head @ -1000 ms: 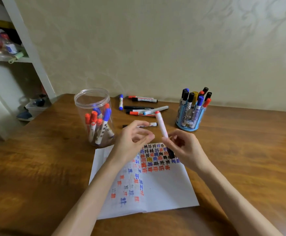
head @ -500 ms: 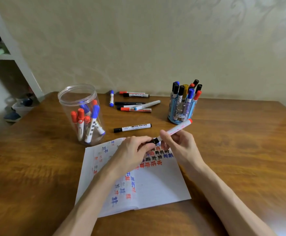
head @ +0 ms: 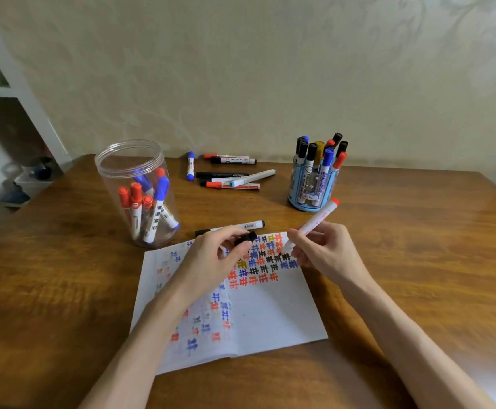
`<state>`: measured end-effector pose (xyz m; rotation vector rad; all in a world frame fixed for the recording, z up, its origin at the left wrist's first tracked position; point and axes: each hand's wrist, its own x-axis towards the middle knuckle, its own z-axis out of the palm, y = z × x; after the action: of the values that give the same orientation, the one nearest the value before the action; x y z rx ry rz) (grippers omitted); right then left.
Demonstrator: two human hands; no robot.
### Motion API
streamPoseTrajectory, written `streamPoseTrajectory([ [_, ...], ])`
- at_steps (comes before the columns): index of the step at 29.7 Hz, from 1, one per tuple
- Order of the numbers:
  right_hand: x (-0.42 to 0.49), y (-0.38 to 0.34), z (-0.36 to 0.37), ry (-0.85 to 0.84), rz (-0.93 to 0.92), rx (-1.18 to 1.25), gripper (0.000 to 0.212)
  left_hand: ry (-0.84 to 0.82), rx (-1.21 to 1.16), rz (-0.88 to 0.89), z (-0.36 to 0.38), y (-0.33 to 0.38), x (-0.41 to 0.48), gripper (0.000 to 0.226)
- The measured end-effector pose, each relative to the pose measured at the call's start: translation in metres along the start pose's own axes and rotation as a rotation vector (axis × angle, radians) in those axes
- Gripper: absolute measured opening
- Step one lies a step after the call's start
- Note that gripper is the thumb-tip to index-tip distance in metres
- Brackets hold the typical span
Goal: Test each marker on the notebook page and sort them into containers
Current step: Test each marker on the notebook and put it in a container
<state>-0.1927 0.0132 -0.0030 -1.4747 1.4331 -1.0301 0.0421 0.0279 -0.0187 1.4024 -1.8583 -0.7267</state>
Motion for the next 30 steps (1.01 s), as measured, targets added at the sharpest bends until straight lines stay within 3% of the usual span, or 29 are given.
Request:
streamPoseTrajectory([
  [5,-0.009,0.009,0.003,-0.013,0.028,-0.013,0.022,0.031,0.074,0.051,0.004,-0.003,0.000,0.027],
  [12,-0.020,0.026,0.012,0.046,-0.085,0.011,0.011,0.059,0.108,0.053,0.008,-0.009,-0.002,0.028],
  [30,-0.023,0.028,0.014,0.037,-0.141,-0.061,0.013,0.077,0.130,0.057,0.007,-0.012,-0.004,0.029],
])
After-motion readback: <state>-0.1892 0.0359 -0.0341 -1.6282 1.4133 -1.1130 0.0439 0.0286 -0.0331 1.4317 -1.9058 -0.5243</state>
